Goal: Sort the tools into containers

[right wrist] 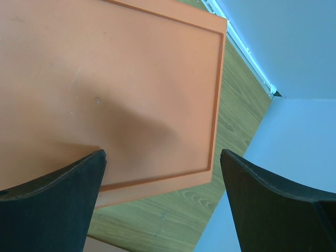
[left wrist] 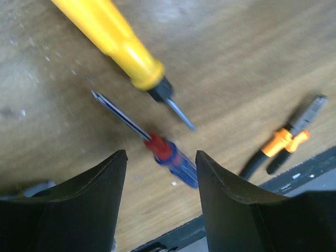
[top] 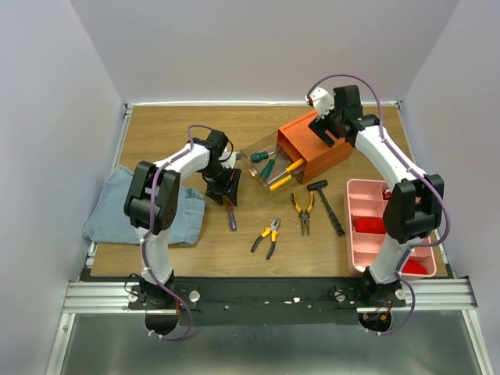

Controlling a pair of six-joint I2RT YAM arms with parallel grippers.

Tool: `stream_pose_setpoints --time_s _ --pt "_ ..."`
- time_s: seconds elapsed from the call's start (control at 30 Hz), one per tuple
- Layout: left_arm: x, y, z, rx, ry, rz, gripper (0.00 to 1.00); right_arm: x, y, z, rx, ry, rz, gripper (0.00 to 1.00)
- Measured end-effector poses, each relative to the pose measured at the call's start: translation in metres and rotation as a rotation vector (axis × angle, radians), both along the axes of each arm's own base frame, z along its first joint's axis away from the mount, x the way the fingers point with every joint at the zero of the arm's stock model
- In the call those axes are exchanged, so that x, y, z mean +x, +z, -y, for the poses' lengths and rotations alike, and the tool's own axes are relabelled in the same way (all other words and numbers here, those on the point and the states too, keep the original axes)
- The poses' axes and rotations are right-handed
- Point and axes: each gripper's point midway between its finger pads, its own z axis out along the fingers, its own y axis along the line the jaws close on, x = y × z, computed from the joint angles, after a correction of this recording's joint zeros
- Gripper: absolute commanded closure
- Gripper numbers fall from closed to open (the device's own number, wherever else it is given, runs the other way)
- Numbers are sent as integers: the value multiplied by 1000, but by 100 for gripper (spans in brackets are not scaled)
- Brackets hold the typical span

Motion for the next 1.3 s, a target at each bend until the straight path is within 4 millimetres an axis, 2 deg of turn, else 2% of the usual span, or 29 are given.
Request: stream_pose_setpoints --time_s 0.1,0.13,0.17,0.23,0.27,0.33,0.43,0.57,0.63,0.73,0.77,0.8,0.87,0.9,1.0,1.1,1.17,1.23,1.3 --pt "-1 -16 -2 23 0 -51 37 0 0 0 -3 1 0 0" --pt "-1 -16 -2 26 4 -65 40 0 0 0 -6 -1 2 0" --pt "0 -16 -4 29 10 -73 53 0 0 0 -8 -1 1 0" --pt "1 -17 -7 30 24 -83 69 0 0 -1 -9 0 2 0" --pt "1 -17 -8 29 26 -81 82 0 0 -1 -10 -1 2 0" --pt "0 -21 -14 24 48 -95 91 0 0 -1 -12 -1 2 0" --pt "-2 -21 -24 -3 85 -122 94 1 0 -1 -13 -1 0 0" --pt "1 -9 -43 -76 162 -121 96 1 1 -1 -23 0 1 0" --pt "9 5 -49 -135 199 -95 96 1 1 -1 -24 0 2 0" --pt "40 44 -51 -265 237 16 97 1 1 -2 -25 1 1 0" --pt "63 69 -47 -333 232 109 98 1 1 -1 -26 0 2 0" --pt "76 84 -43 -371 221 167 99 1 1 -1 -27 0 2 0" --pt "113 141 -24 -493 159 377 99 1 1 -1 -30 1 3 0" --pt "124 165 -15 -538 131 453 99 1 1 -2 -30 1 2 0" --pt "143 233 22 -656 19 621 99 1 1 -2 -35 4 2 0" --pt "154 280 68 -754 -93 710 99 1 1 -2 -41 8 3 0" --pt "152 282 92 -790 -126 699 100 1 1 -2 -44 10 3 0" --pt "144 269 116 -809 -151 642 100 1 1 -2 -45 11 3 0" --pt "137 243 137 -803 -173 567 100 1 1 -3 -48 13 4 0"
